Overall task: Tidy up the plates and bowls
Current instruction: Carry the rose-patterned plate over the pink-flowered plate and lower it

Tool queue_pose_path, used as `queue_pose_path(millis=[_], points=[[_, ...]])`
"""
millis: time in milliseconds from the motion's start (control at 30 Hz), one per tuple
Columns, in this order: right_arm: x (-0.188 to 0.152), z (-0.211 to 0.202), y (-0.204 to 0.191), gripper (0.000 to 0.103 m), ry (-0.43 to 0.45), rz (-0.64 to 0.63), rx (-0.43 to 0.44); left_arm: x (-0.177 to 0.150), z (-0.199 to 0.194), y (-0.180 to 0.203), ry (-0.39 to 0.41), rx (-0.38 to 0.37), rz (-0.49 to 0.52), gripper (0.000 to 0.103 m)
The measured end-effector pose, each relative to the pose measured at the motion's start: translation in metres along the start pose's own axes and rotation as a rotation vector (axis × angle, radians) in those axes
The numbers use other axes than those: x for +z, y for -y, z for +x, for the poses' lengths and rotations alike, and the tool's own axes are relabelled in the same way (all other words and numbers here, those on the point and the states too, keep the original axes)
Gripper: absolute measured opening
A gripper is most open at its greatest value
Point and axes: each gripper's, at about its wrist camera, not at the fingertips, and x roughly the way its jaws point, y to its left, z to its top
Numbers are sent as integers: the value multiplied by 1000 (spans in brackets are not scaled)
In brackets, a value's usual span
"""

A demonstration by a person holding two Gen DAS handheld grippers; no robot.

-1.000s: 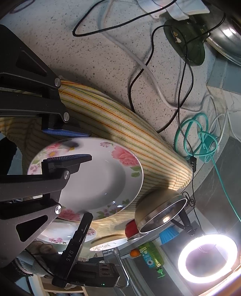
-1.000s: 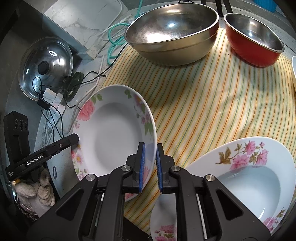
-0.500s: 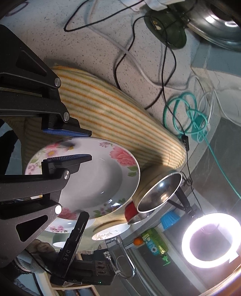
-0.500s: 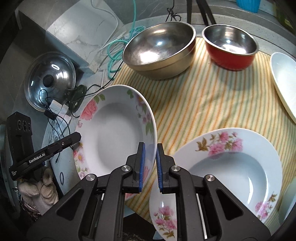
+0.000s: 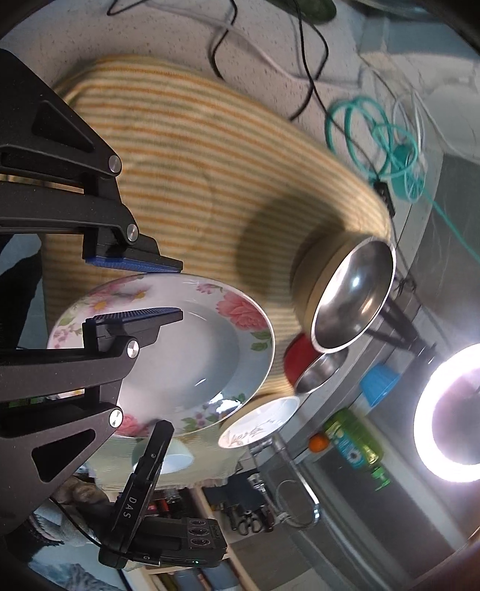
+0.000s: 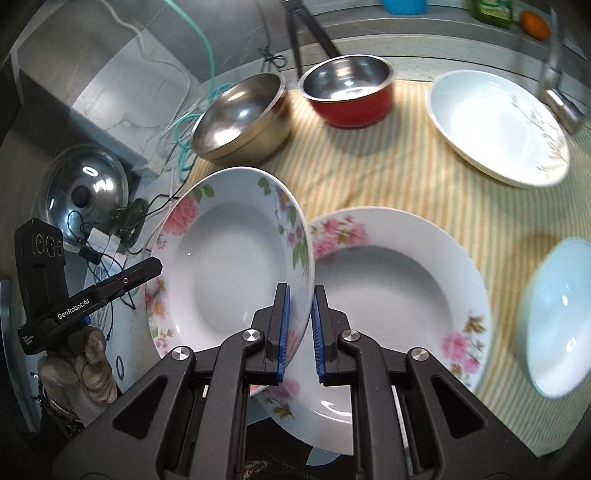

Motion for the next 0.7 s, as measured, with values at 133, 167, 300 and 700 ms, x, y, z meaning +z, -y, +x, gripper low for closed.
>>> queue_pose_path(millis=[133,167,300,700], points=[[-13,-12,22,12,16,54,-32,-1,14,19,-38,-26,48,16],[-17,-15,27,12,18,67,-39,-2,18,23,-47,-31,57,16],[-29,-20,43,12,23,107,-66,-6,32,43,-83,-45,98,16],[-54,-29,79,12,28,189,-113,-15,61,66,-164,-46,168,16]])
